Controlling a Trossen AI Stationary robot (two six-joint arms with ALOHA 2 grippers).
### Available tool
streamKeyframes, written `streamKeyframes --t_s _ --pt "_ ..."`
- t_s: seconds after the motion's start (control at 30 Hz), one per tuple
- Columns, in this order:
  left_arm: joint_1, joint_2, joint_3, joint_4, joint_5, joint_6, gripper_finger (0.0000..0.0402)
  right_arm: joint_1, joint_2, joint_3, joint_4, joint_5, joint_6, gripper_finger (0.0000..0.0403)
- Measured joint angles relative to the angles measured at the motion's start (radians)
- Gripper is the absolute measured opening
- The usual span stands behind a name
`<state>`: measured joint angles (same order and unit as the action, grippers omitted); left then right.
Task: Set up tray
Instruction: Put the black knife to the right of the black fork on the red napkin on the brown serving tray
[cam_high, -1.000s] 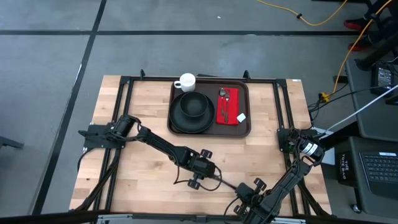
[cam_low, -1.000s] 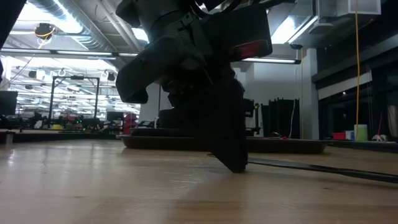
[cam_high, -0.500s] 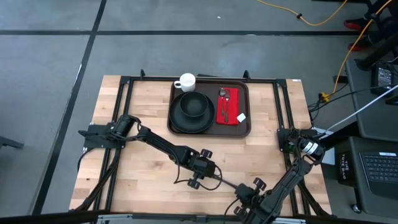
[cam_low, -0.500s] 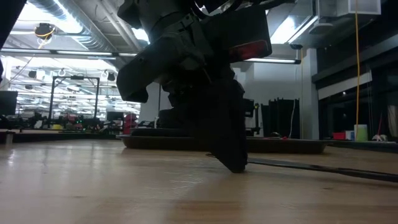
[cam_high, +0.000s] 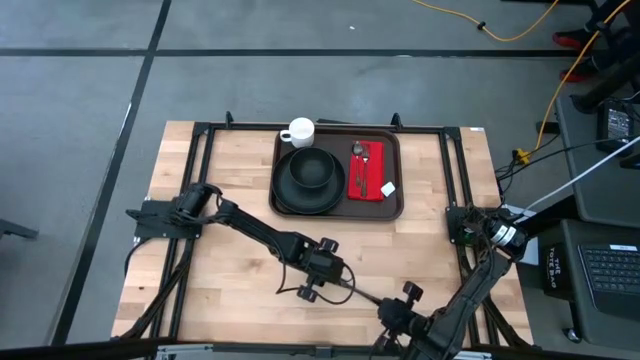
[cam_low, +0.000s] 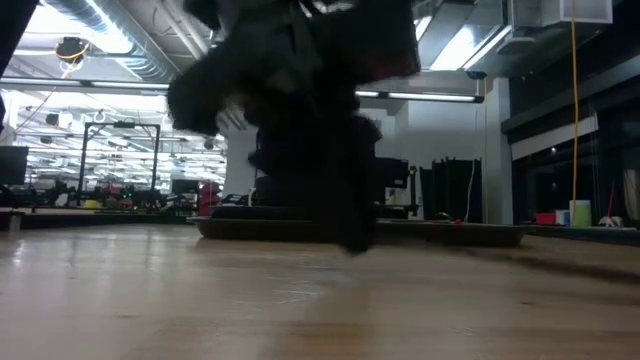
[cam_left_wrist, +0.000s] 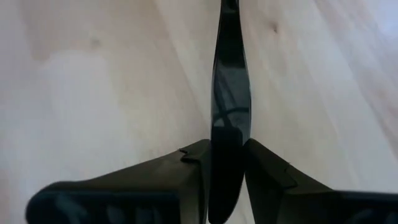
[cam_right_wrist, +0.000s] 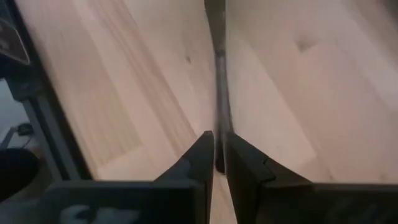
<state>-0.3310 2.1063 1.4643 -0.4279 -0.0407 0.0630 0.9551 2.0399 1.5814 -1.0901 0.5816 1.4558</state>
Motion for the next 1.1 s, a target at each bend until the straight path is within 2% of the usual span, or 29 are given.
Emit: streamKeyframes --t_s 0.23,0.53,0.77,0.93,1.1 --pt "-0.001 -0.045 0.003 -0.024 -0.069 -0.015 0.0063 0.001 -0.001 0.000 -0.010 0.132 -0.025 0.0043" --pt "-0.002 -0.047 0.003 -0.036 -0.099 -0.026 0.0063 -0.056 -0.002 0.000 0.007 0.139 -0.199 0.0051" --pt "-0.002 -0.048 0.005 -0.038 -0.104 -0.027 0.0063 -0.106 -0.002 0.000 0.063 0.128 -0.363 0.0113" --pt "-0.003 -0.048 0.005 -0.040 -0.122 -0.026 0.0063 -0.127 -0.002 0.000 0.055 0.124 -0.366 0.0159" --pt "-0.003 -0.049 0.005 -0.040 -0.123 -0.025 0.0063 -0.138 0.020 0.000 0.055 0.124 -0.346 0.0183"
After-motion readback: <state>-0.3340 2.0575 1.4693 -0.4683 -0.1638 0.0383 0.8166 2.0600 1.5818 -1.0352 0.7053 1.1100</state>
